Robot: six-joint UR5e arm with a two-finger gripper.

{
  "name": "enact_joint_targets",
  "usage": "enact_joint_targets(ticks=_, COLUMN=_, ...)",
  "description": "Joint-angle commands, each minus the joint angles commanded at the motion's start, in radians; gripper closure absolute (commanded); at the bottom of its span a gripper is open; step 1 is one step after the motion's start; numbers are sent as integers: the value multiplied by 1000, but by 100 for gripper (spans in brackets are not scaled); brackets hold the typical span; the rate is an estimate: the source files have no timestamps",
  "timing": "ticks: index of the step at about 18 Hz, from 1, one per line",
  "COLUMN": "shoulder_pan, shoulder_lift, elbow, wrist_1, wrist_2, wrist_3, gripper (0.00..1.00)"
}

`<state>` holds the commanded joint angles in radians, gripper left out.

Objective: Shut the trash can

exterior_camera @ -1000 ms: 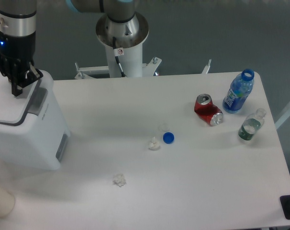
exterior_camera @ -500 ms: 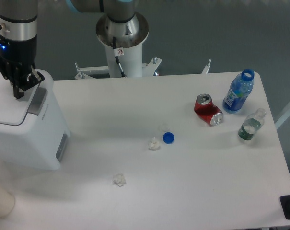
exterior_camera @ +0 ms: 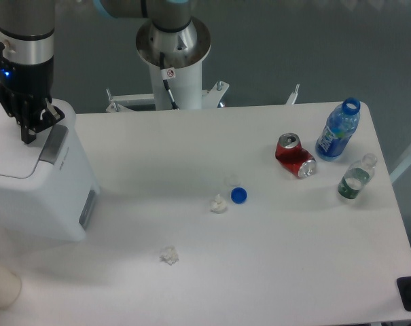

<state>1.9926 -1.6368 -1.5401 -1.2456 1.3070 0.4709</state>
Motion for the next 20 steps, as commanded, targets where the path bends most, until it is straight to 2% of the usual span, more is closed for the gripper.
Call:
enact_joint_targets(ticks=7, shoulder_pan=2, shoulder_lift=2, elbow=2, wrist_1=0, wrist_2=14, wrist_3=2, gripper=100)
enact_joint_targets(ticks=18, shoulder_pan=5, shoulder_lift=35, elbow=11, wrist_1=0, wrist_2=8, wrist_3=0, gripper=100)
enact_joint_targets(ticks=19, shoulder_pan=12, shoulder_lift=38, elbow=11, wrist_1=2, wrist_2=8, wrist_3=0, gripper=96)
enact_joint_targets(ticks=20, shoulder_pan=26, shoulder_lift=40, elbow=11, wrist_1=2, wrist_2=8, wrist_3=0, gripper=86)
